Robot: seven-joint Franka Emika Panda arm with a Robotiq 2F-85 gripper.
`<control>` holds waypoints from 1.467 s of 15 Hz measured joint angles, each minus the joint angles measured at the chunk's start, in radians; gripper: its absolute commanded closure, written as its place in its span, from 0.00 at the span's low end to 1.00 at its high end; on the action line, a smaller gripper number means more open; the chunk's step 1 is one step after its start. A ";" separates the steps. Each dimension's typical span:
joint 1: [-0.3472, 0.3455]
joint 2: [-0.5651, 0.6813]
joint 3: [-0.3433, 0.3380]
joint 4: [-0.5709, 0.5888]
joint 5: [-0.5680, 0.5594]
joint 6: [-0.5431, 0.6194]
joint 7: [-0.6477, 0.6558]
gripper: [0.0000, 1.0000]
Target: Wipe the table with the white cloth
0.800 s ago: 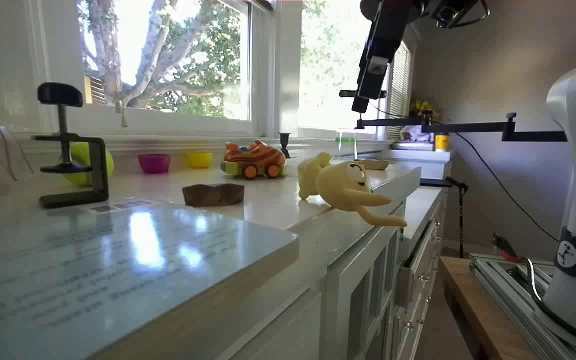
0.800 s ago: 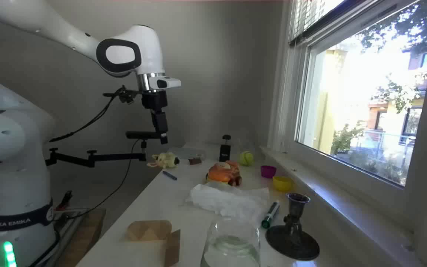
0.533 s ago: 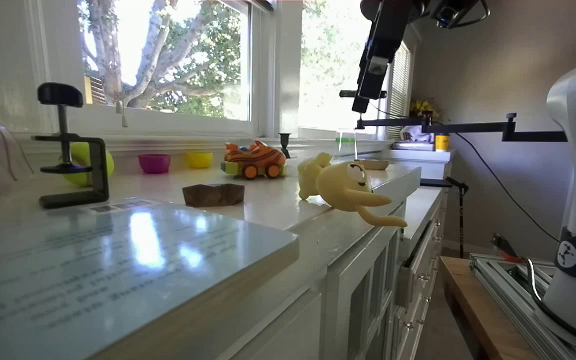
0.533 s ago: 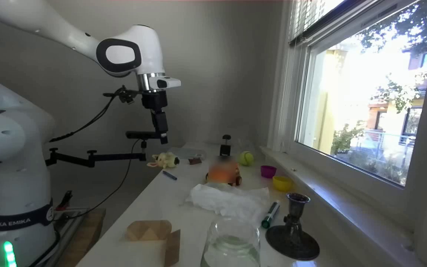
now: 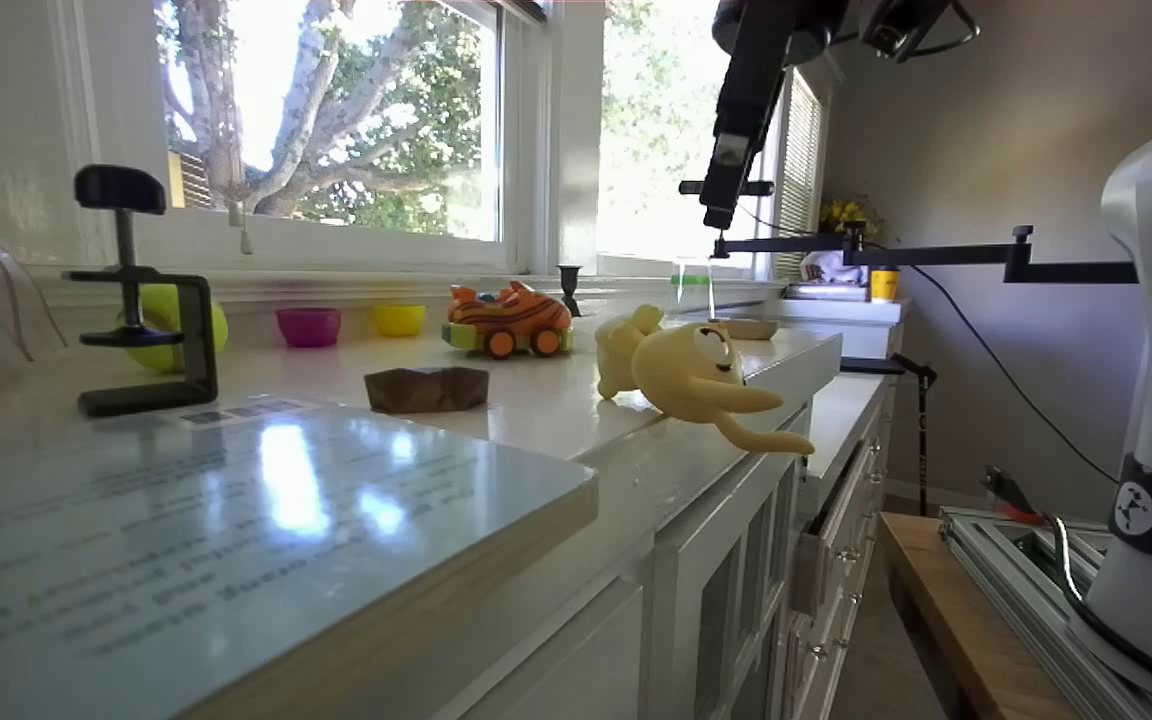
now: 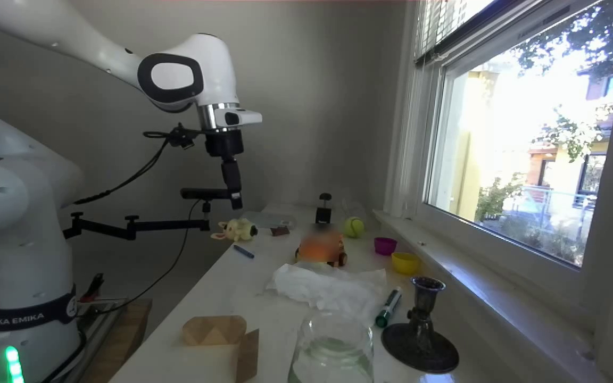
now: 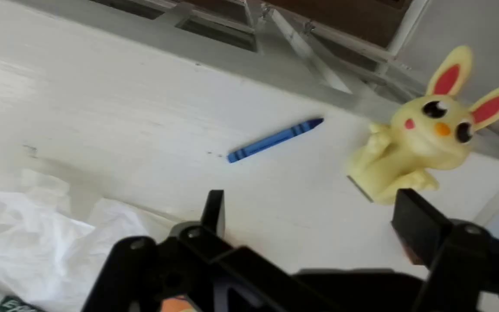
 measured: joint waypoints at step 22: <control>-0.345 0.236 -0.013 0.015 -0.168 0.203 0.181 0.00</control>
